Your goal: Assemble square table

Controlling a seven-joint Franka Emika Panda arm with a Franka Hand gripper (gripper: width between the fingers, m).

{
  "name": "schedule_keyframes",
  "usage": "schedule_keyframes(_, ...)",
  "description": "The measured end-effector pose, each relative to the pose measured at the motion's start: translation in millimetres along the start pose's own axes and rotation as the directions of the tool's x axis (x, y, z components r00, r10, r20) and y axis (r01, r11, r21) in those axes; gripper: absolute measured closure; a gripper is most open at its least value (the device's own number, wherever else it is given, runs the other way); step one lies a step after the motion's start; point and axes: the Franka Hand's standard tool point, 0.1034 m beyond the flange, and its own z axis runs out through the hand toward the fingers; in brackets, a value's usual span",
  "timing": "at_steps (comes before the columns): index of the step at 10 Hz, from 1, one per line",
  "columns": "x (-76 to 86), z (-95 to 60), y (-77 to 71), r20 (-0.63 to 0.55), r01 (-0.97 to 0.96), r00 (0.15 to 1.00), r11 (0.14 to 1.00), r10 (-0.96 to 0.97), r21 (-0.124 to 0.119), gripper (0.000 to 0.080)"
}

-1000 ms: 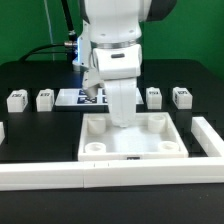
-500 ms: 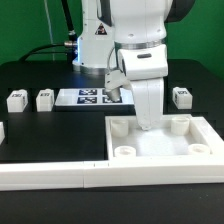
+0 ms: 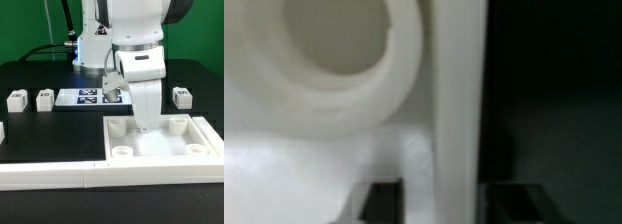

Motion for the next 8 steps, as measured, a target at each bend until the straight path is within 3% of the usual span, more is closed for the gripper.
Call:
schedule_keyframes(1, -0.1, -0.1, 0.1, 0.000, 0.000, 1.000, 1.000, 0.000, 0.000, 0.0453)
schedule_keyframes(2, -0.2, -0.4, 0.3, 0.000, 0.000, 1.000, 1.000, 0.000, -0.001, 0.0453)
schedule_keyframes(3, -0.2, -0.6, 0.5, 0.000, -0.001, 1.000, 1.000, 0.001, -0.001, 0.0259)
schedule_keyframes(4, -0.3, -0.7, 0.6, 0.000, -0.001, 1.000, 1.000, 0.001, -0.002, 0.0259)
schedule_keyframes(5, -0.3, -0.8, 0.7, 0.000, -0.001, 1.000, 1.000, 0.001, -0.002, 0.0170)
schedule_keyframes(8, -0.3, -0.8, 0.8, 0.000, -0.001, 1.000, 1.000, 0.001, -0.002, 0.0151)
